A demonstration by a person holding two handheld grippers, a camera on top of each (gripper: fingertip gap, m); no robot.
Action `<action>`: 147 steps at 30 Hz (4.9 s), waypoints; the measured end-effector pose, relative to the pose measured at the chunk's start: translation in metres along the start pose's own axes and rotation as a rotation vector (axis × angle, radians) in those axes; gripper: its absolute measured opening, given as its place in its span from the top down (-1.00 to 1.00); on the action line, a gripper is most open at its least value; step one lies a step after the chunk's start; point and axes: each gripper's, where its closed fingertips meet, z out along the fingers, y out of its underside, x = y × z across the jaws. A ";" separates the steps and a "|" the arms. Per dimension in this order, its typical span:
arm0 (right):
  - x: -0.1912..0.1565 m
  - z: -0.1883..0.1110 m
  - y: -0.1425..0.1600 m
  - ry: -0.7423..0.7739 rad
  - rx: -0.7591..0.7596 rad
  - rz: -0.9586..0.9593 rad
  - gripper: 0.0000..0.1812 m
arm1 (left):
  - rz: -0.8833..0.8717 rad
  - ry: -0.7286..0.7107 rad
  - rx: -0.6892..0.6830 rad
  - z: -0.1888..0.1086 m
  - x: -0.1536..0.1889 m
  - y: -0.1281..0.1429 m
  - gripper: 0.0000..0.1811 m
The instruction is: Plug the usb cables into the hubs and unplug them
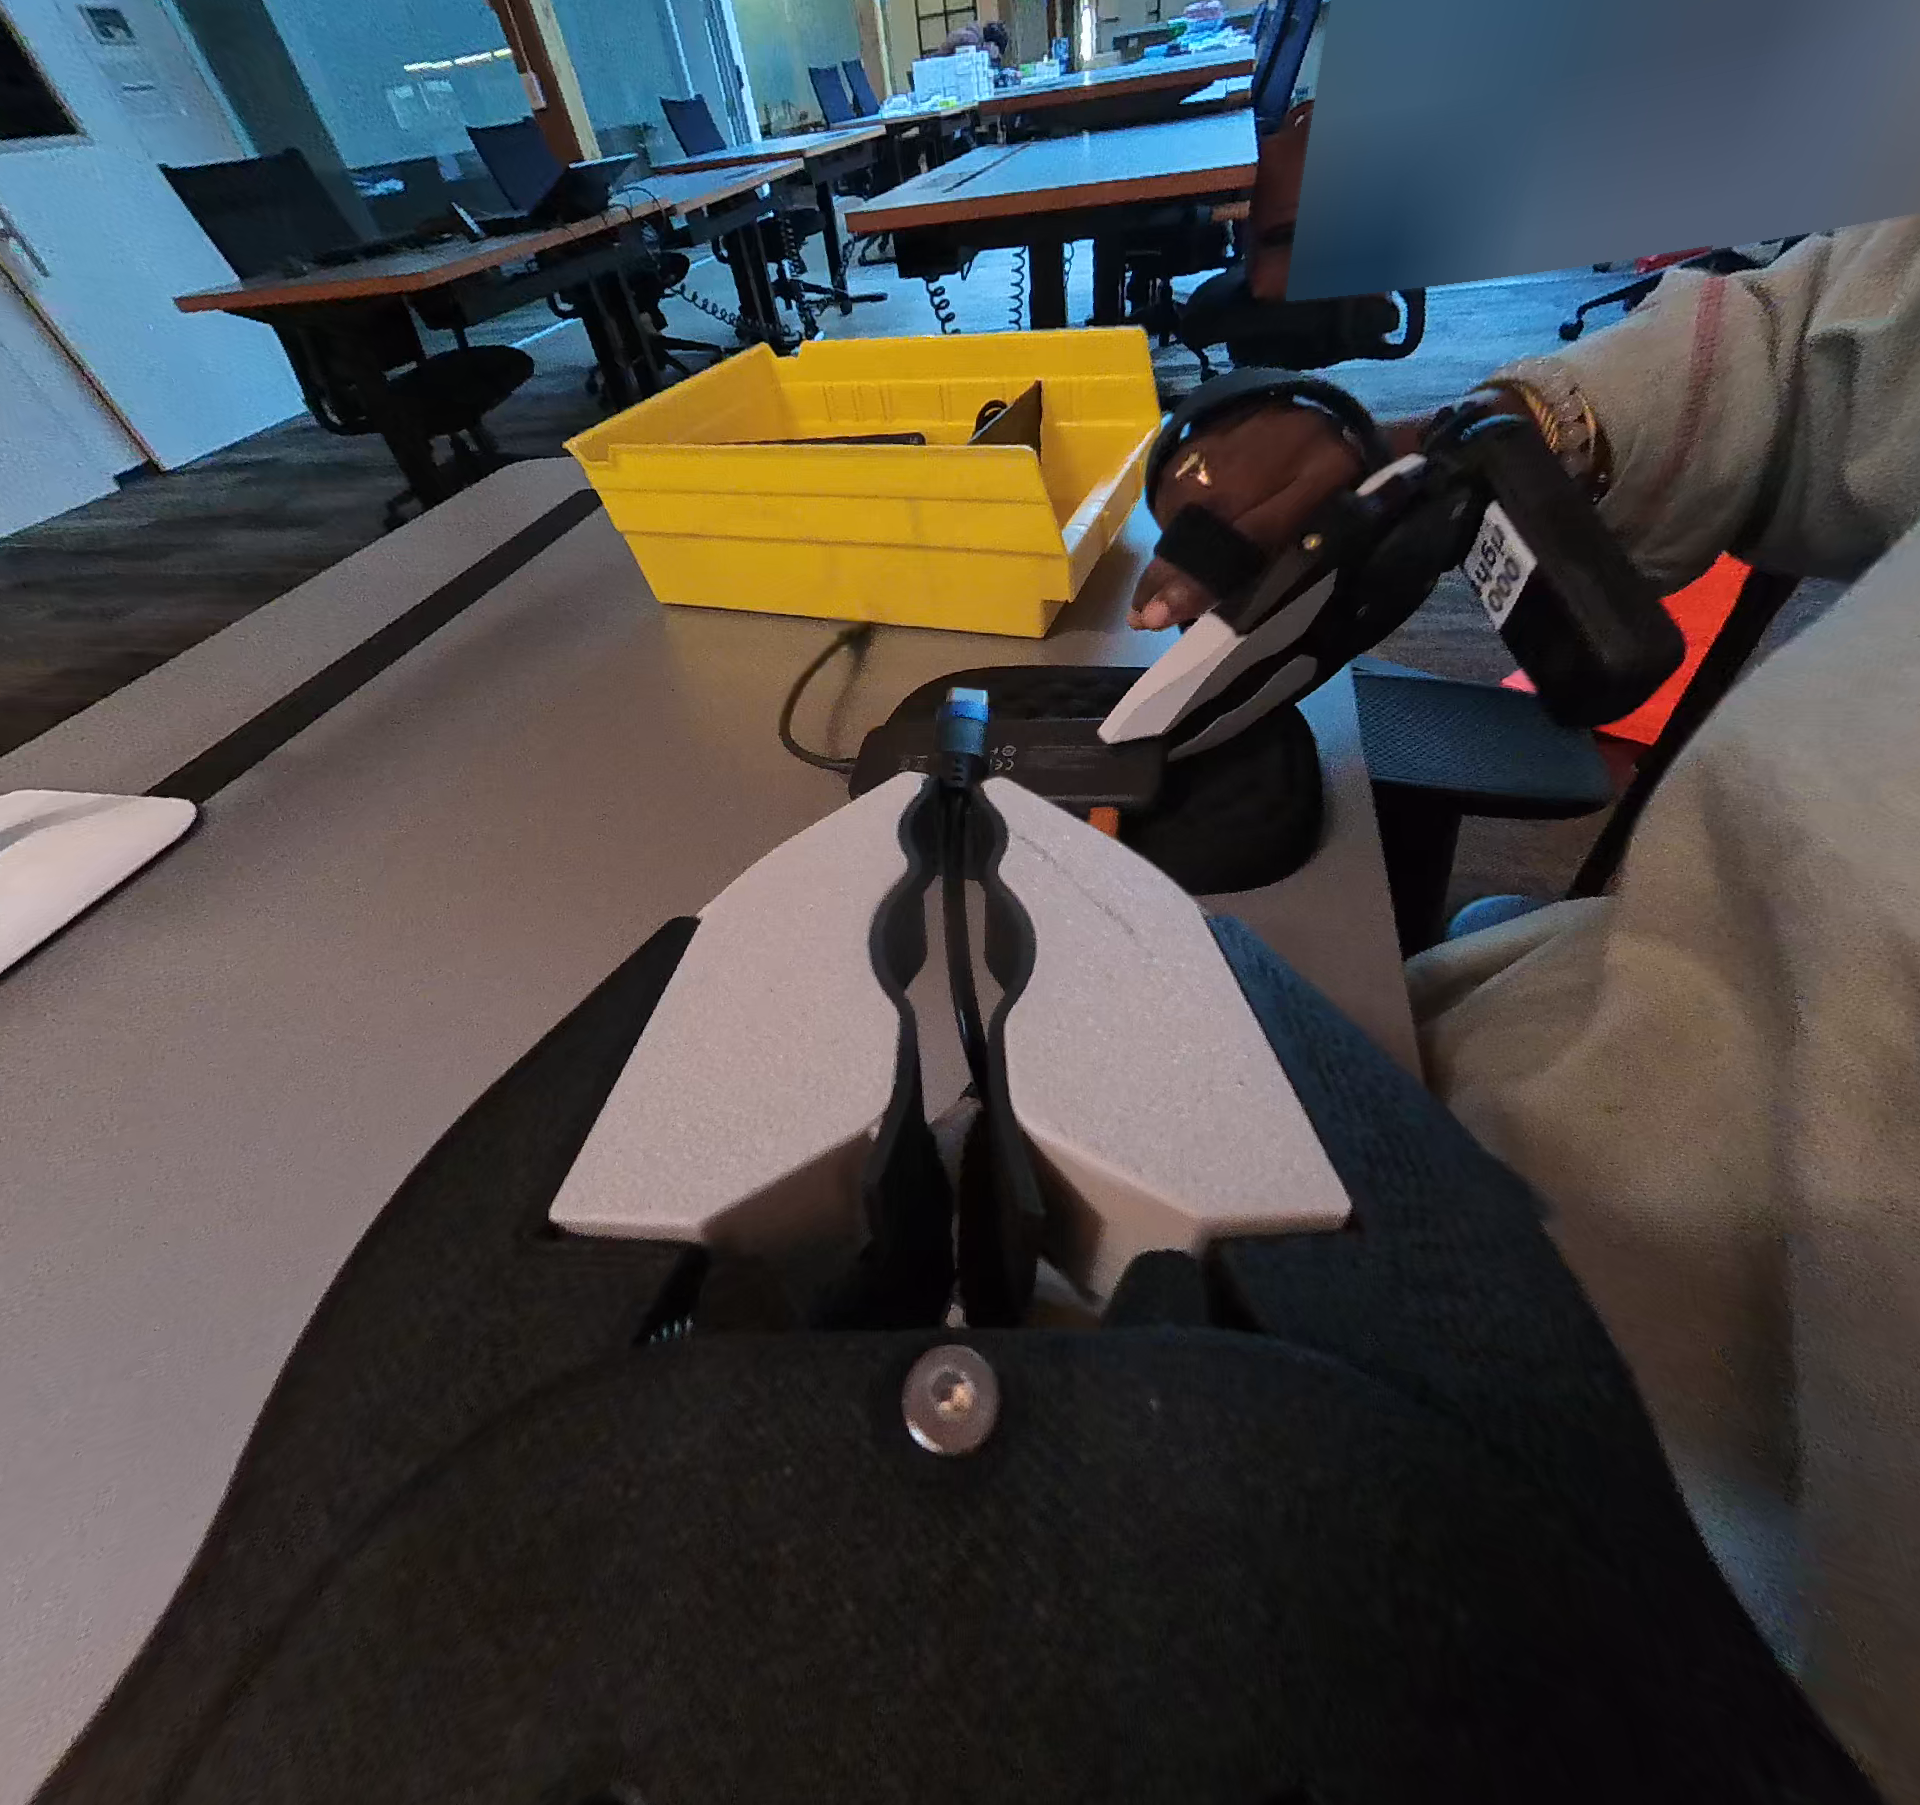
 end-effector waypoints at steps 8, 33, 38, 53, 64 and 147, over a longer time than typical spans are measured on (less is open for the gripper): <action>0.011 0.003 0.010 0.026 0.096 0.162 0.45 | 0.073 -0.040 -0.128 0.017 -0.018 0.013 0.94; 0.011 0.015 0.012 -0.018 0.212 0.219 0.53 | 0.033 0.222 -0.421 0.097 0.009 0.089 0.94; 0.002 0.017 0.009 -0.042 0.202 0.204 0.81 | -0.001 0.222 -0.369 0.094 0.009 0.087 0.94; 0.009 0.030 0.013 0.037 0.135 0.223 0.87 | -0.158 0.239 -0.250 0.091 0.006 0.072 0.94; 0.049 0.023 0.018 0.237 0.005 0.217 0.86 | -0.266 0.155 -0.084 0.064 -0.020 0.029 0.95; 0.143 0.013 0.000 0.439 -0.043 0.067 0.88 | -0.189 0.119 0.055 0.026 -0.006 -0.027 0.95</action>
